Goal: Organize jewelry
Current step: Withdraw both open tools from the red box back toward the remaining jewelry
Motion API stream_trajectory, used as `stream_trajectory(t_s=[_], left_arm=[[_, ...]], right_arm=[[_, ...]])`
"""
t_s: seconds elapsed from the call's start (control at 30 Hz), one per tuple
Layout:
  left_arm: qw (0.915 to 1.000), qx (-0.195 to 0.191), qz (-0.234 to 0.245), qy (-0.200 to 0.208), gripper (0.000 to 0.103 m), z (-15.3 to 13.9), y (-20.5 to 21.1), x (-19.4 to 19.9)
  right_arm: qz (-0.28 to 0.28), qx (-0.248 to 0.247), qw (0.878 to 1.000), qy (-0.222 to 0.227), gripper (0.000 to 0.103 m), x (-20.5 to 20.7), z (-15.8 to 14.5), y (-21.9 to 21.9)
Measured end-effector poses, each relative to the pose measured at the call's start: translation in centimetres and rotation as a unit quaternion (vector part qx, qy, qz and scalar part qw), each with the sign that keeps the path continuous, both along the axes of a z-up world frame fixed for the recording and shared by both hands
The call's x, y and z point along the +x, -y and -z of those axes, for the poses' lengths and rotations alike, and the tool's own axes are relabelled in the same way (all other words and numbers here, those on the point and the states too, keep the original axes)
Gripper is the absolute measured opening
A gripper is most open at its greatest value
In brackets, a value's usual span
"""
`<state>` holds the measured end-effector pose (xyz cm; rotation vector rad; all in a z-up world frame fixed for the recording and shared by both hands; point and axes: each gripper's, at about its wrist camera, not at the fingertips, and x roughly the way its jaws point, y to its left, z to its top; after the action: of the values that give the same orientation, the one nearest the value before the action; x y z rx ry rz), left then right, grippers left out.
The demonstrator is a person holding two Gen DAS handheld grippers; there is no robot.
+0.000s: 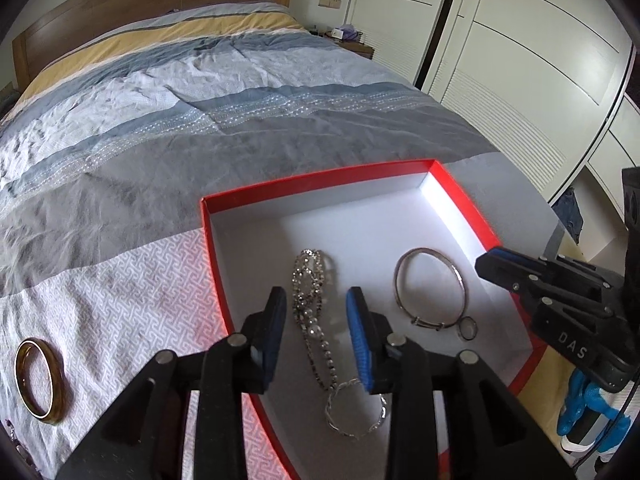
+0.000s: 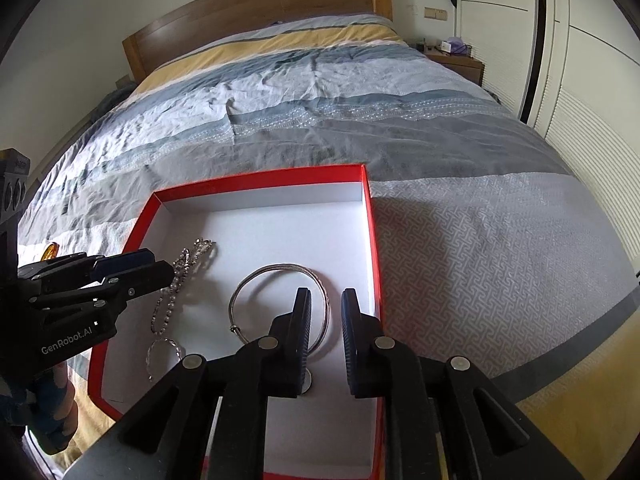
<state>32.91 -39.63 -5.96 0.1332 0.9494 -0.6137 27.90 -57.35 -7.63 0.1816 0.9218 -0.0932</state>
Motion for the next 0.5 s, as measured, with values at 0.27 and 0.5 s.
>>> stream_trajectory(t_s=[0.27,0.5], left_arm=[[0.9996,-0.004,-0.011,0.024,0.03,-4.2,-3.7,-4.3],[0.9984,0.0,-0.041,0.037,0.03,-7.3,-10.4,-9.3]], right_arm=[[-0.007,0.006,1.0,0.021,0.029,-4.0,-4.0,-1.9],[-0.036,0.035,0.998,0.029,0.038,-8.7,-6.4,-6.1]])
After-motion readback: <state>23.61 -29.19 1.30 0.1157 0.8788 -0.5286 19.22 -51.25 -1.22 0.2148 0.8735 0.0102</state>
